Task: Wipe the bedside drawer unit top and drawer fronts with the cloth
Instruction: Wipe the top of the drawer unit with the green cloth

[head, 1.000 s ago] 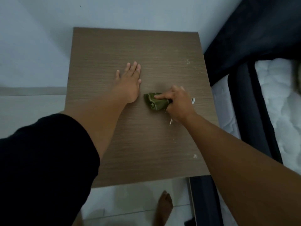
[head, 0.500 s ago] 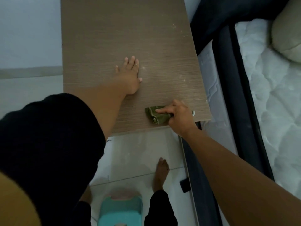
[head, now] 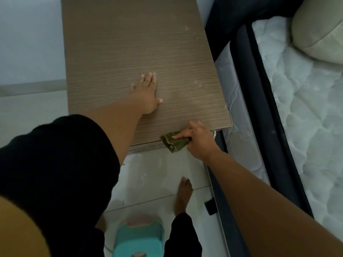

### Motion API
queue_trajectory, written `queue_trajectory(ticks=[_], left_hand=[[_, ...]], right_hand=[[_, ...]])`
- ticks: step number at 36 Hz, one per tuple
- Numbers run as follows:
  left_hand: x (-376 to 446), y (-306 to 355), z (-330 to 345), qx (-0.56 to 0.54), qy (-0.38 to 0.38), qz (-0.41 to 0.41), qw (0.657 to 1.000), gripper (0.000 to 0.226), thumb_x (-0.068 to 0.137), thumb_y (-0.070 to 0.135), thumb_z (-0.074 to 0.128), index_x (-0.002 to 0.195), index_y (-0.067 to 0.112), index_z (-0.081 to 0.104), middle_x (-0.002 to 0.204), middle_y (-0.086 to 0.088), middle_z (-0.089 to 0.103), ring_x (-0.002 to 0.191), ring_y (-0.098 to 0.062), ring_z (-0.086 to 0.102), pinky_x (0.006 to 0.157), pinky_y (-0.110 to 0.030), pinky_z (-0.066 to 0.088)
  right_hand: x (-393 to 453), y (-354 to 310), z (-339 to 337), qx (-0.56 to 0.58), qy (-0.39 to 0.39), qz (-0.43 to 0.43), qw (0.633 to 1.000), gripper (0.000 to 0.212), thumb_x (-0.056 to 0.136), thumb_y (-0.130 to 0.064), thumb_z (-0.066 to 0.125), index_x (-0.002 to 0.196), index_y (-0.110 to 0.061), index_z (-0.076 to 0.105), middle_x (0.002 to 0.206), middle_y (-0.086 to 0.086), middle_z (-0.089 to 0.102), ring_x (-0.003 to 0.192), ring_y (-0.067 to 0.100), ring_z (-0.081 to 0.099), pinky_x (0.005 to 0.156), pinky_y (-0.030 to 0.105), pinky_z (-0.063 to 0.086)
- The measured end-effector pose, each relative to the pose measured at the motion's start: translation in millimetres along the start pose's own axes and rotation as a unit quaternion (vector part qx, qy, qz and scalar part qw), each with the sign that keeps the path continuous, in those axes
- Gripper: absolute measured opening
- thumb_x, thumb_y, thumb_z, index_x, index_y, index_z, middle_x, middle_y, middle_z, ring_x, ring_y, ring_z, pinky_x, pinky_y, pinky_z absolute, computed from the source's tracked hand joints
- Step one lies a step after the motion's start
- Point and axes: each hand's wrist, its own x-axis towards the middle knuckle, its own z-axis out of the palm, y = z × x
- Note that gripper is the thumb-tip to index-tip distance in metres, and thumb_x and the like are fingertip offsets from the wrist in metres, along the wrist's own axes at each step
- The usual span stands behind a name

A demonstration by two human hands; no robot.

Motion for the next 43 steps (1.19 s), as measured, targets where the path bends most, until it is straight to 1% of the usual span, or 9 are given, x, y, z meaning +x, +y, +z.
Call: queue_trajectory(ticks=[3,6,14,18,23,28,30,34,43], left_hand=[[-1,1,0,0.008,0.0,-0.007,1.0,0.078,0.098,0.039,0.041,0.15,0.013,-0.011,0.158,-0.002,-0.018,0.146,-0.022,-0.014,0.118,-0.047,0.0],[3,-1,0,0.024,0.009,-0.002,1.0,0.075,0.098,0.04,0.038,0.151,0.013,-0.008,0.159,-0.001,-0.015,0.146,-0.022,-0.012,0.118,-0.046,0.004],[27,1,-10,0.027,0.045,0.014,0.999,0.066,0.1,0.036,0.032,0.151,0.013,-0.003,0.159,-0.002,-0.011,0.147,-0.022,-0.009,0.119,-0.045,0.005],[49,2,-16,0.031,0.071,0.015,0.997,0.064,0.101,0.036,0.03,0.152,0.014,-0.003,0.159,-0.002,-0.01,0.147,-0.021,-0.009,0.119,-0.046,0.004],[85,5,-28,0.03,0.106,-0.003,0.994,0.061,0.101,0.038,0.022,0.151,0.017,-0.004,0.159,0.002,-0.012,0.146,-0.018,-0.011,0.117,-0.048,-0.001],[126,7,-46,0.036,0.122,-0.011,0.992,0.059,0.1,0.042,0.014,0.15,0.019,-0.009,0.158,0.003,-0.017,0.145,-0.017,-0.016,0.115,-0.051,-0.007],[143,6,-52,0.033,0.14,-0.008,0.99,0.059,0.1,0.042,0.012,0.15,0.02,-0.009,0.158,0.003,-0.016,0.145,-0.017,-0.016,0.114,-0.052,-0.007],[172,5,-66,0.03,0.174,0.005,0.984,0.057,0.1,0.042,0.011,0.151,0.022,-0.006,0.159,0.002,-0.011,0.146,-0.017,-0.014,0.114,-0.052,-0.008],[204,2,-74,0.02,0.263,0.006,0.965,0.055,0.099,0.038,0.011,0.152,0.022,0.001,0.16,0.005,0.0,0.147,-0.013,-0.005,0.117,-0.051,-0.002]], right_hand=[[7,-3,-14,-0.038,-0.089,-0.016,0.995,0.041,0.081,0.009,0.051,0.101,-0.017,0.074,0.078,-0.01,0.044,0.101,0.03,0.049,0.087,0.032,0.041],[20,-9,-32,-0.044,-0.126,-0.016,0.991,0.04,0.081,0.008,0.052,0.102,-0.019,0.074,0.1,0.008,0.063,0.101,0.029,0.056,0.09,0.035,0.046],[72,-13,-85,-0.002,-0.016,0.002,1.0,0.034,0.083,0.005,0.055,0.105,-0.015,0.072,0.101,0.009,0.061,0.104,0.028,0.055,0.093,0.035,0.044],[110,-15,-104,-0.035,0.042,-0.013,0.998,0.039,0.081,0.006,0.051,0.106,-0.016,0.072,0.112,0.016,0.063,0.111,0.03,0.054,0.096,0.033,0.042],[166,-19,-125,-0.046,0.107,-0.035,0.993,0.041,0.083,0.006,0.047,0.108,-0.015,0.071,0.101,0.015,0.06,0.101,0.027,0.056,0.09,0.026,0.041],[228,-9,-141,-0.034,0.177,-0.044,0.983,0.031,0.083,0.002,0.05,0.104,-0.006,0.071,0.102,0.009,0.064,0.102,0.023,0.057,0.091,0.026,0.044],[253,-4,-147,-0.046,0.189,-0.041,0.98,0.031,0.084,-0.001,0.05,0.105,-0.011,0.07,0.099,0.004,0.06,0.102,0.022,0.055,0.088,0.022,0.043],[289,3,-158,-0.062,0.188,-0.054,0.979,0.036,0.085,-0.001,0.05,0.107,-0.021,0.071,0.108,0.009,0.06,0.103,0.024,0.055,0.092,0.036,0.046],[377,22,-171,-0.095,0.224,-0.048,0.969,0.042,0.084,0.003,0.051,0.106,-0.026,0.071,0.112,0.007,0.057,0.106,0.024,0.053,0.092,0.038,0.046]])
